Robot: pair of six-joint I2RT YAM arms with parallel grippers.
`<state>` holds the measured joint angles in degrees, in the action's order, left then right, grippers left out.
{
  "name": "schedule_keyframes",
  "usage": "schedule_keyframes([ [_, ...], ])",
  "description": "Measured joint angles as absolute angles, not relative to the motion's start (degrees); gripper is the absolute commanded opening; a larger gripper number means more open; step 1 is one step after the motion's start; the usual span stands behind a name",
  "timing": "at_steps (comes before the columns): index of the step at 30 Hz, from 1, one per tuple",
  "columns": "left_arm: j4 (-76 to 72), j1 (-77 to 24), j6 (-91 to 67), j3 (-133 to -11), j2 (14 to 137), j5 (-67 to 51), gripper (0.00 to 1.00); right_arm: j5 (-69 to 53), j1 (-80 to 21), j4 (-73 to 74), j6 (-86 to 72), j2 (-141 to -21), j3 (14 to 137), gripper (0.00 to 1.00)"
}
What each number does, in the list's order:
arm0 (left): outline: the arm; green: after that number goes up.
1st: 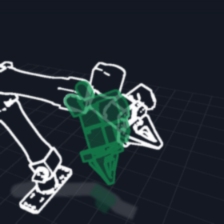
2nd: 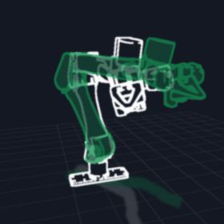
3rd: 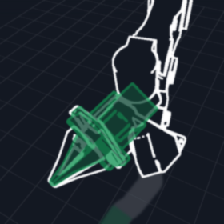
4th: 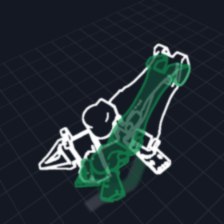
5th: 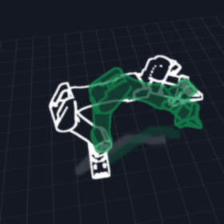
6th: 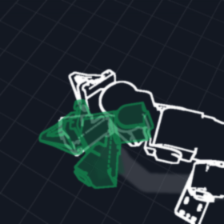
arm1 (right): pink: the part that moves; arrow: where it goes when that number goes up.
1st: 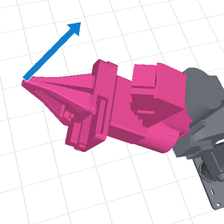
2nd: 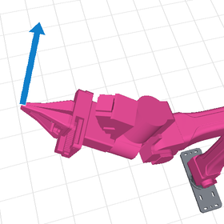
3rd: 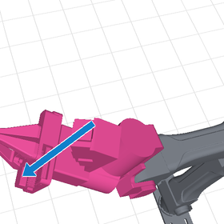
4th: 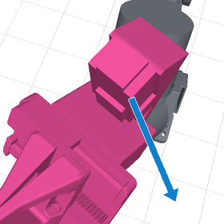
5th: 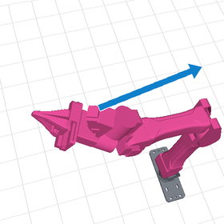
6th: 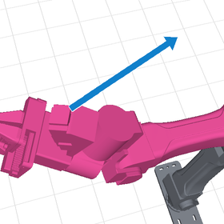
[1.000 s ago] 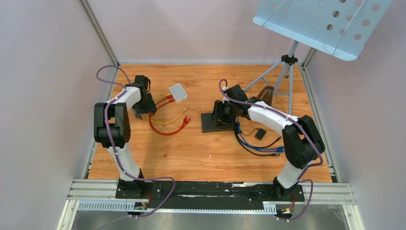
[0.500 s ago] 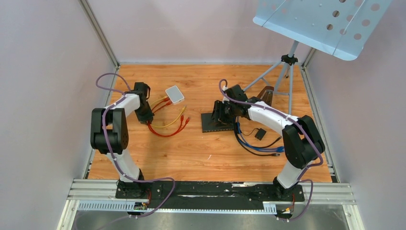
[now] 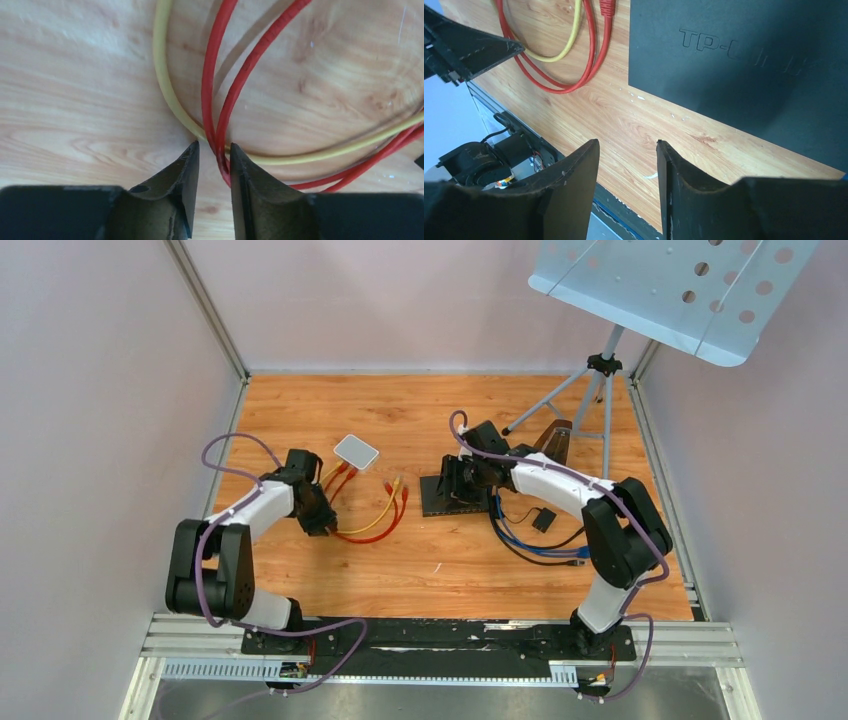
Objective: Pull the plug from the switch port
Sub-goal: Move the switch port to the center of the board.
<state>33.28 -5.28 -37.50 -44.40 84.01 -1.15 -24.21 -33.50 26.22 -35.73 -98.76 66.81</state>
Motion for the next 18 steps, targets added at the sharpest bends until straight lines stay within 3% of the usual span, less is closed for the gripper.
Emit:
schedule_keyframes([
  [4,33.76,-6.24,-39.33,-41.28,79.31,-2.90,0.73,-24.21,-34.59,26.28,-35.73,-100.53,67.11,0.45],
  [6,34.52,-6.24,-39.75,-41.08,76.71,-2.72,0.80,-24.21,-35.03,26.30,-35.73,-101.06,67.46,0.45],
  [18,40.18,-6.28,-35.31,-54.96,68.18,4.16,0.99,-22.37,-38.02,27.59,-33.71,-108.33,78.08,0.38],
])
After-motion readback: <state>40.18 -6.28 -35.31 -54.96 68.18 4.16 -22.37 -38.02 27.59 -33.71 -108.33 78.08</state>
